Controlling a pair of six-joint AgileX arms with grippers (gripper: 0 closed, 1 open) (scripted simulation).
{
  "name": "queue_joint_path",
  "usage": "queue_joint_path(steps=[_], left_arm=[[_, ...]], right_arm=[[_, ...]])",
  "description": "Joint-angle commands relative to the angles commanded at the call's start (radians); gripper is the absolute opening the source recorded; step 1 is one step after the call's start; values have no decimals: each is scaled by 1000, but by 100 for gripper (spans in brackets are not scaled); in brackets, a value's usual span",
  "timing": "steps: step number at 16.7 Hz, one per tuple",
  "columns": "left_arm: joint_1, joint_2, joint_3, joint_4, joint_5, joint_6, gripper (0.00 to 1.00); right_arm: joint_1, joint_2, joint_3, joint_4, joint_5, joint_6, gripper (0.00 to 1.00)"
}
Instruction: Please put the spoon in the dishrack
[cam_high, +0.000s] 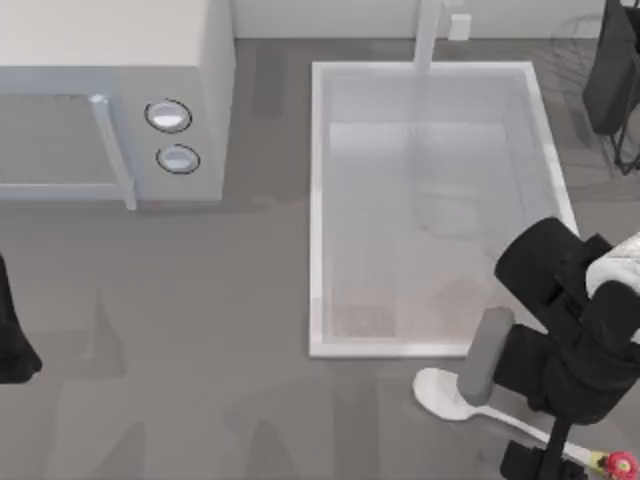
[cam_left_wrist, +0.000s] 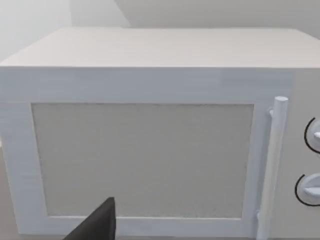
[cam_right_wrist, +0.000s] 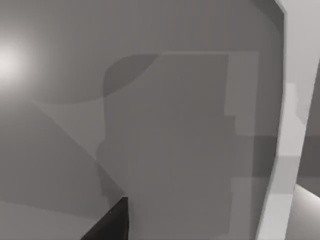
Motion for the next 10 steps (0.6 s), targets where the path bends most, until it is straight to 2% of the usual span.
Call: queue_joint_path(steps=[6,7,10], left_arm=[[0,0,0,0,0,0,100],[0,0,0,0,0,0,100],[0,0,0,0,0,0,100]], right_arm=[[0,0,0,0,0,0,0],[-2,-69,31,-75,-18,4,0],[1,-73,68,-113,-18,-1,0]])
